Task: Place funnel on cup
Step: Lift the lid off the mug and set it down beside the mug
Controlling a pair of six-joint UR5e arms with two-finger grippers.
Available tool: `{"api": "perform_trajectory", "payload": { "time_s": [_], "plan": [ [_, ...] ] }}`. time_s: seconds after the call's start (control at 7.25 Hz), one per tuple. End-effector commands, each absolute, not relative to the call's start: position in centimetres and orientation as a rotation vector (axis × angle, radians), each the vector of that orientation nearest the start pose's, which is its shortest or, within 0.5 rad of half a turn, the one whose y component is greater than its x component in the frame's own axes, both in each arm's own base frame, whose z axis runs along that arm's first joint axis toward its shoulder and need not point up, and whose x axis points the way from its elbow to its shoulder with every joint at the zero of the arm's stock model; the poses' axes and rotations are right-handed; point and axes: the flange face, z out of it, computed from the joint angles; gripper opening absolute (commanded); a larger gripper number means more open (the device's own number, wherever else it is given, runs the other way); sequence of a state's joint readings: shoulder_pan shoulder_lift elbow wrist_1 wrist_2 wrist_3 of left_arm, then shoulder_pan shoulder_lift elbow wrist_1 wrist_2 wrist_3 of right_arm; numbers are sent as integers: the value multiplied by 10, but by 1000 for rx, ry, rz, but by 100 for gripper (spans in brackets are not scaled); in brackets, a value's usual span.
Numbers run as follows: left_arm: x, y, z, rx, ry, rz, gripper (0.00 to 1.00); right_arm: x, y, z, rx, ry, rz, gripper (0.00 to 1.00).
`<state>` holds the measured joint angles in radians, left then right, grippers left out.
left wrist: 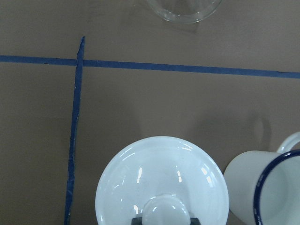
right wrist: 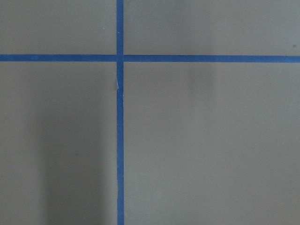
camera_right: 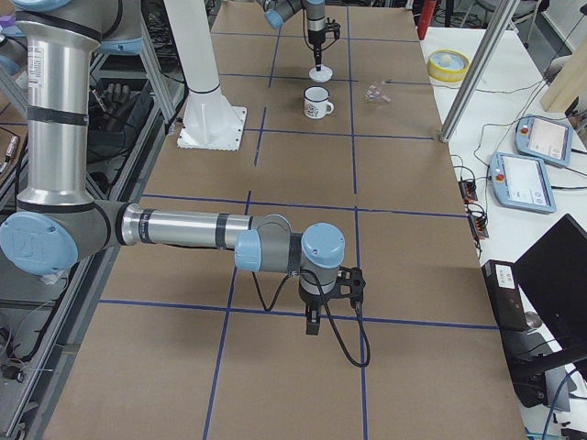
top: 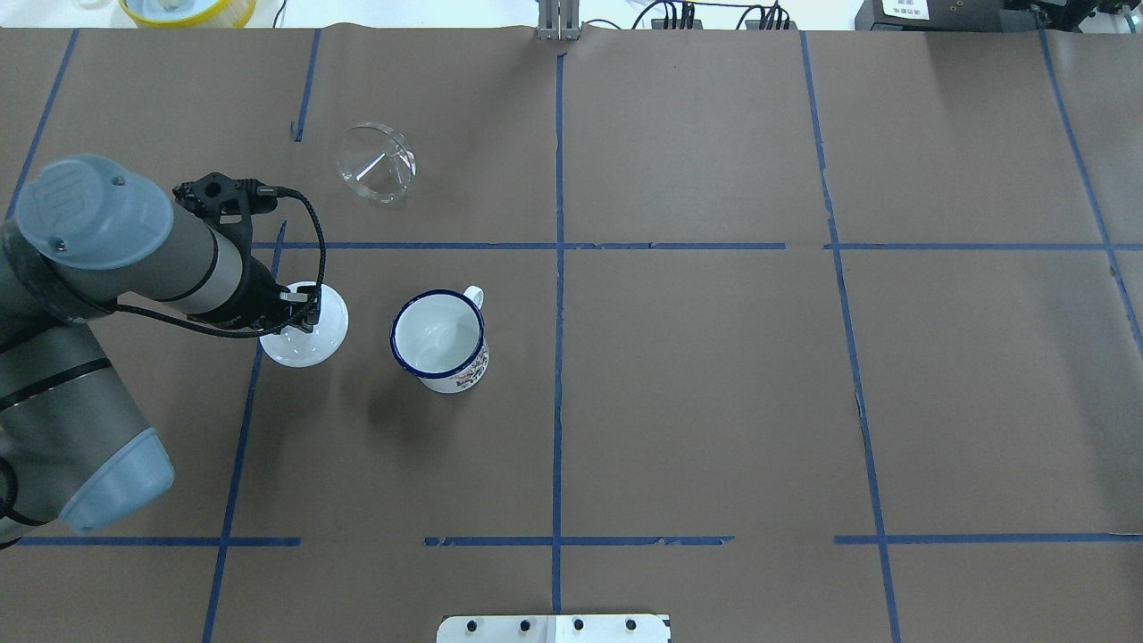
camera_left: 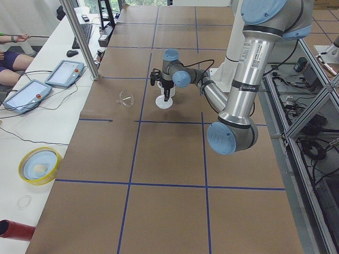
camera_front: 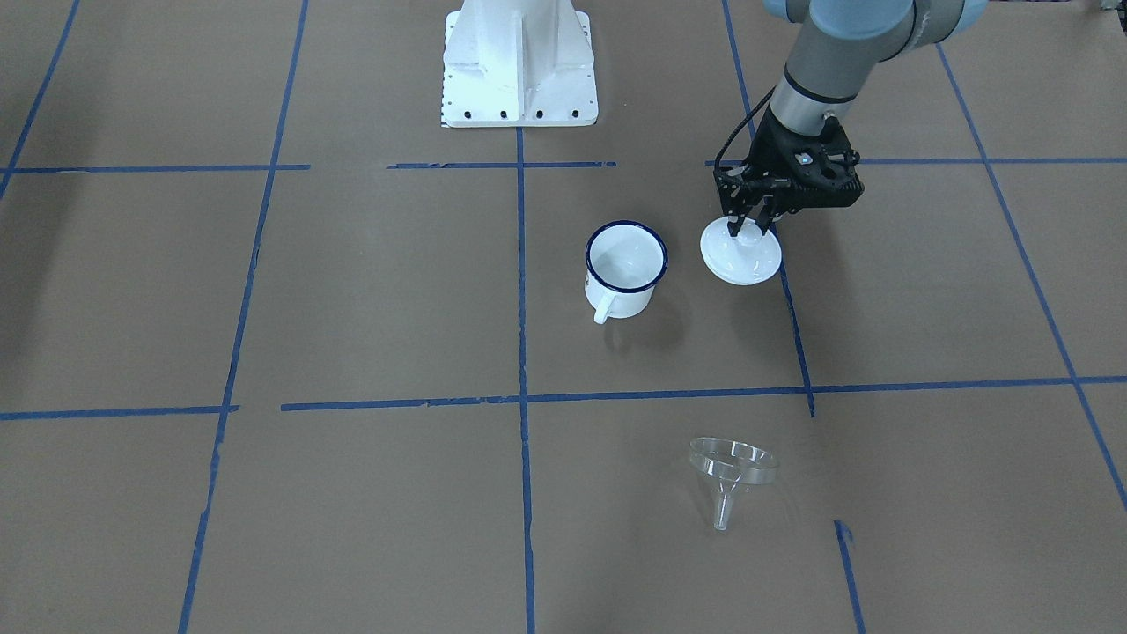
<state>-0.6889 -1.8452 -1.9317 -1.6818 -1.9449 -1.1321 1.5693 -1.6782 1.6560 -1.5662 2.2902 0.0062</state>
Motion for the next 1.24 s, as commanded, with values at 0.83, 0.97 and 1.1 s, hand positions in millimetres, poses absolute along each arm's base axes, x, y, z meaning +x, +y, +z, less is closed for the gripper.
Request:
{"api": "perform_trajectory", "payload": {
  "time_s": [0.83,0.97,1.1],
  "plan": [
    [396,-455,335,102,840,-108,100,67,-445,670,-19,-719,10,100],
    [373,-479,325,95,862,-245,100,67,-445,670,-19,-719,10,100],
    [363,-498,303,117,902,-311,100,67,-445,670,-19,-719,10,100]
  ]
}}
